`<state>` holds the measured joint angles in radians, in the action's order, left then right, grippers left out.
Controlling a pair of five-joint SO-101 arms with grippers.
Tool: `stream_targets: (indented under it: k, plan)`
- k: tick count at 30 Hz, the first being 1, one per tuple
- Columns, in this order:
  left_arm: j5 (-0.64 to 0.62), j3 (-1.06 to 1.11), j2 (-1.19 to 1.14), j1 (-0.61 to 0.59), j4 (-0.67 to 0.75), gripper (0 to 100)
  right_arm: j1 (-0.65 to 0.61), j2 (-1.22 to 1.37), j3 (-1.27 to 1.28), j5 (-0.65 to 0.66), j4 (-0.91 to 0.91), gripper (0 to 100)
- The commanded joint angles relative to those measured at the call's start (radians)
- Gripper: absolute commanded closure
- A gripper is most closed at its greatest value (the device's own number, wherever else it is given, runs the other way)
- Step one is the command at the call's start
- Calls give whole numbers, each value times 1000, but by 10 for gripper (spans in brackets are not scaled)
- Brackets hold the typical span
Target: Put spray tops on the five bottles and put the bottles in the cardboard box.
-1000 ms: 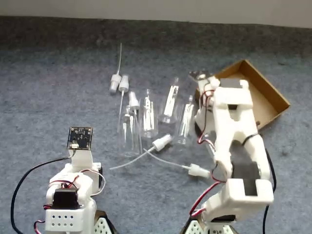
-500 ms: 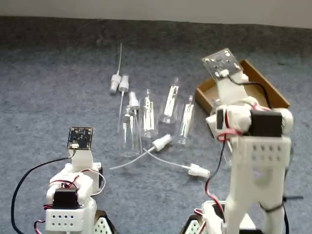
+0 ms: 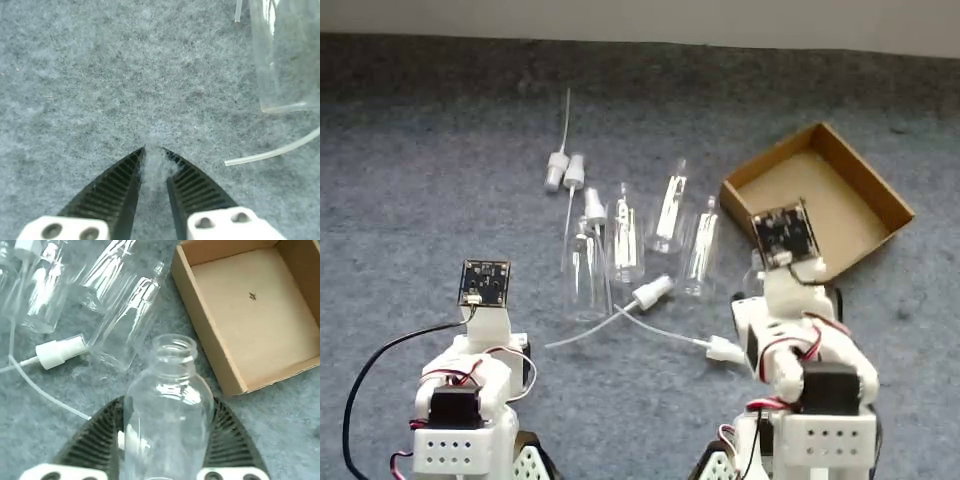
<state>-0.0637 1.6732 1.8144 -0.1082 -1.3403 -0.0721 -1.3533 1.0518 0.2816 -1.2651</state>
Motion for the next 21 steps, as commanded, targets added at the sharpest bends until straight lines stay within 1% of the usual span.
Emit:
stream_targets:
  k: [1, 7, 9, 14, 21]
  plan:
    - [6, 22, 5, 21, -3, 995, 27, -130, 117, -25, 74, 928]
    - [6, 22, 5, 25, -3, 995, 31, -185, 130, -28, 82, 928]
    - [5, 22, 5, 31, -5, 995, 31, -193, 133, -31, 114, 928]
    - [5, 22, 5, 33, -5, 995, 31, -226, 223, -155, 186, 928]
    - [5, 22, 5, 36, -5, 995, 31, -329, 314, -161, 205, 928]
